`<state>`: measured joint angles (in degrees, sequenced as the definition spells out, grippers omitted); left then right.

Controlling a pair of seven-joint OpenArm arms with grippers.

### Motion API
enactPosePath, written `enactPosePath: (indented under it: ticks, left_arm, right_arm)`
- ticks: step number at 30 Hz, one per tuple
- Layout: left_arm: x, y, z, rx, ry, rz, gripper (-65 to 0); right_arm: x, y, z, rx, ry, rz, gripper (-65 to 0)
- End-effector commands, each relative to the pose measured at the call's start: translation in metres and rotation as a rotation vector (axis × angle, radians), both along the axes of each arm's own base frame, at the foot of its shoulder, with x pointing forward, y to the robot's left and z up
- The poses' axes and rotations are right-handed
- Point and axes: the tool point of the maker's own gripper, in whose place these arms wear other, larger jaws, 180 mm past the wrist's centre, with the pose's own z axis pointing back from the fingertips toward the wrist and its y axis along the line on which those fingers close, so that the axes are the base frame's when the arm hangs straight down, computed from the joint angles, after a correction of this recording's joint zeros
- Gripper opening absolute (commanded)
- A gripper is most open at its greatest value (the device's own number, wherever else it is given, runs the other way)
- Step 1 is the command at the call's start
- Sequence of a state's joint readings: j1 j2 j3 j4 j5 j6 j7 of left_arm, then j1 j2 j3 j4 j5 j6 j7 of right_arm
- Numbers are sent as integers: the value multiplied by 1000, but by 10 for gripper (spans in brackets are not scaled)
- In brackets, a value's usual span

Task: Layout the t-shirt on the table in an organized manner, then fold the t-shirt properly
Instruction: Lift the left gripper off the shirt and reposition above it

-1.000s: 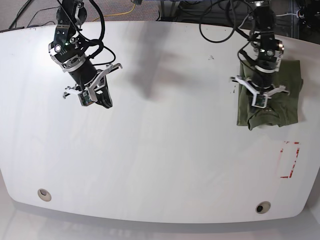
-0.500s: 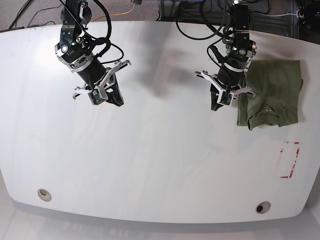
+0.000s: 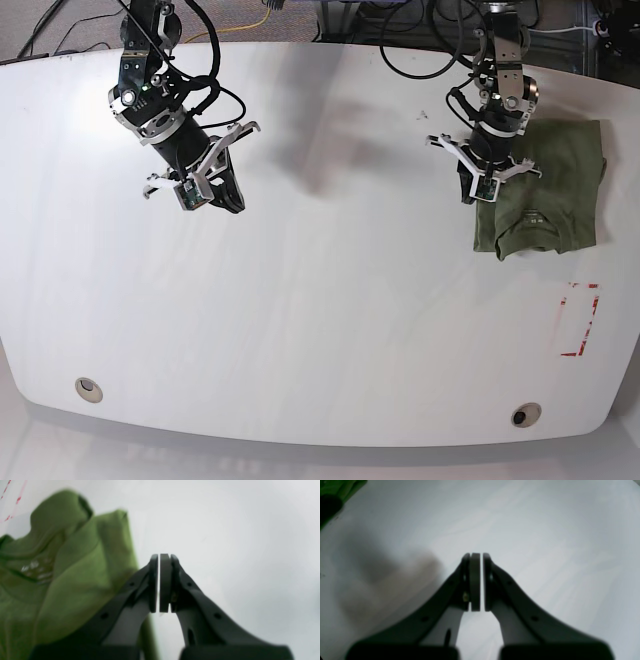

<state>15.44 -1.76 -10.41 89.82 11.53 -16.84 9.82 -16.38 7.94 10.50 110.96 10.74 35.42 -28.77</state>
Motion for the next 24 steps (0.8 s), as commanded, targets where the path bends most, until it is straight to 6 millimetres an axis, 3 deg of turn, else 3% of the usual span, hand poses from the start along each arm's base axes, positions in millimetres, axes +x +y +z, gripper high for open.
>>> enactPosePath:
  ticks: [1, 11, 17, 24]
  left_arm:
    - [3, 15, 6, 7, -28, 26, -650]
    - [-9, 90, 3, 96, 4, 144, -650]
    - [-15, 136, 11, 107, -5, 223, -650]
    - [-19, 171, 21, 109, -15, 273, -650]
  right_arm:
    - [5, 2, 16, 23, -56, 5, -636]
    - [3, 2, 14, 23, -49, 5, -636]
    - [3, 2, 14, 23, -49, 5, -636]
    - [3, 2, 15, 23, -51, 5, -636]
